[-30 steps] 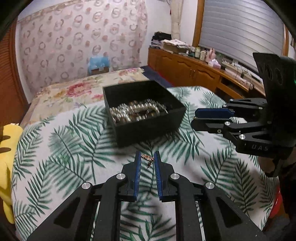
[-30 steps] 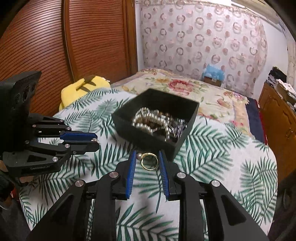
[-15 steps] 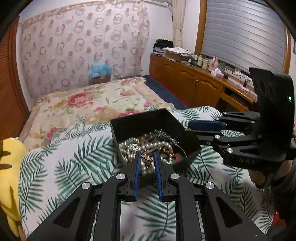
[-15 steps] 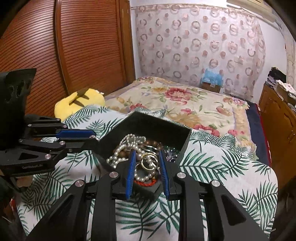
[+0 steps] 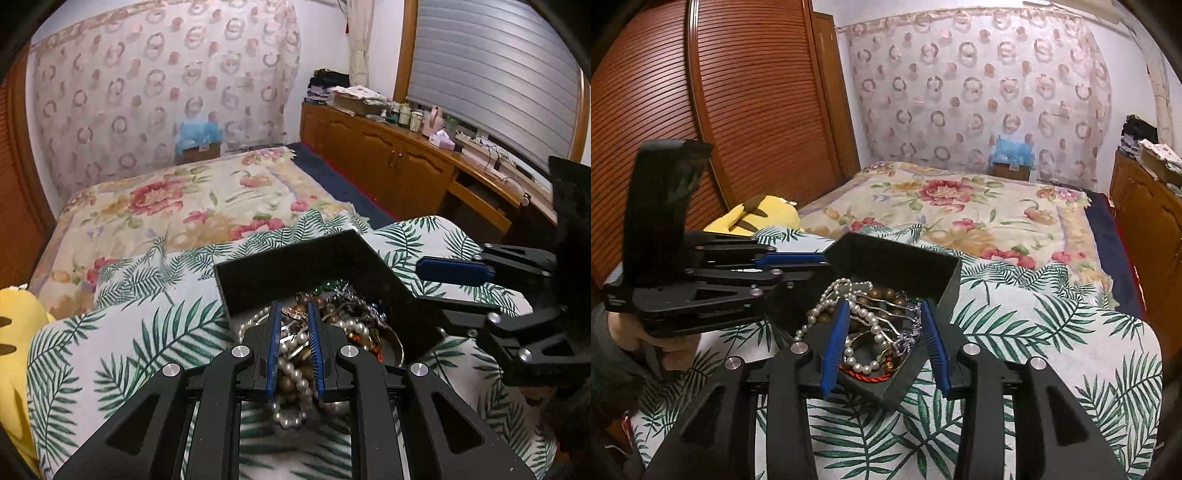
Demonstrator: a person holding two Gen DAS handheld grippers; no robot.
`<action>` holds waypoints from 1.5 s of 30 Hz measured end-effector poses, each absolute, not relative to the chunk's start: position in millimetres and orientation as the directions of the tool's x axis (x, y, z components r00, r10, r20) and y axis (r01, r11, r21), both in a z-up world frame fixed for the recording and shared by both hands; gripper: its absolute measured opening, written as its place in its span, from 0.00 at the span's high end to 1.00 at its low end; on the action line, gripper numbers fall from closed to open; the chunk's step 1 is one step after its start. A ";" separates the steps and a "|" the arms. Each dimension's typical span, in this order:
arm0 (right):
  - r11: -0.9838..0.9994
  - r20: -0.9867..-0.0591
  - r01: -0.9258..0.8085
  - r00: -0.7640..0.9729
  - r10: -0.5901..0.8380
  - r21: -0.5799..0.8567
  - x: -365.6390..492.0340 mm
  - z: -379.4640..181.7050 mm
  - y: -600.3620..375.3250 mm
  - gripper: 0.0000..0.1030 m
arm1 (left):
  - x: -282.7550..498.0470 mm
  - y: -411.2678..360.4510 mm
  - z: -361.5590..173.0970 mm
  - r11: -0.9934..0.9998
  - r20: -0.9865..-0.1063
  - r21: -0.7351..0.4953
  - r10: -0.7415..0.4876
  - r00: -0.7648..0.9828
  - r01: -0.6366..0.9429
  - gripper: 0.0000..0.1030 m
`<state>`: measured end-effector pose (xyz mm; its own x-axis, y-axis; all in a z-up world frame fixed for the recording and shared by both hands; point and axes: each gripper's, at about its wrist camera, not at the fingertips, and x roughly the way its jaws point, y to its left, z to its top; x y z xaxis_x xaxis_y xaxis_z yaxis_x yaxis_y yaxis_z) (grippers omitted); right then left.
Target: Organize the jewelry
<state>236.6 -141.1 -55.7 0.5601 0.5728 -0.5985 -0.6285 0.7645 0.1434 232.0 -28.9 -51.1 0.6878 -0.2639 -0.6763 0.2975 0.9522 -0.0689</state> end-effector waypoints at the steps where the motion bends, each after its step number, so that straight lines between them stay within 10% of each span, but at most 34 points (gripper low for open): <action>1: 0.766 -0.598 -0.627 0.561 0.572 0.144 236.6 -56.0 -141.9 0.59 | 235.7 -31.1 -51.8 0.953 -0.678 -0.061 -0.258 0.688 0.297 0.87; 13: 0.782 -0.598 -0.606 0.576 0.558 0.146 238.1 -59.6 -147.1 0.58 | 250.1 -24.4 -56.0 0.971 -0.679 -0.045 -0.202 0.706 0.235 0.84; 22: 0.805 -0.589 -0.580 0.610 0.531 0.126 235.1 -49.4 -151.0 0.58 | 231.3 -11.7 -42.3 0.984 -0.644 -0.051 -0.163 0.747 0.171 0.44; 30: 0.844 -0.573 -0.517 0.651 0.498 0.146 218.9 -31.6 -164.0 0.39 | 191.4 0.8 -25.5 0.996 -0.618 -0.022 -0.078 0.782 0.083 0.10; 45: 0.908 -0.507 -0.411 0.767 0.393 0.084 139.1 -6.9 -183.0 0.03 | 101.5 0.6 -7.9 1.000 -0.576 0.001 0.006 0.818 -0.006 0.08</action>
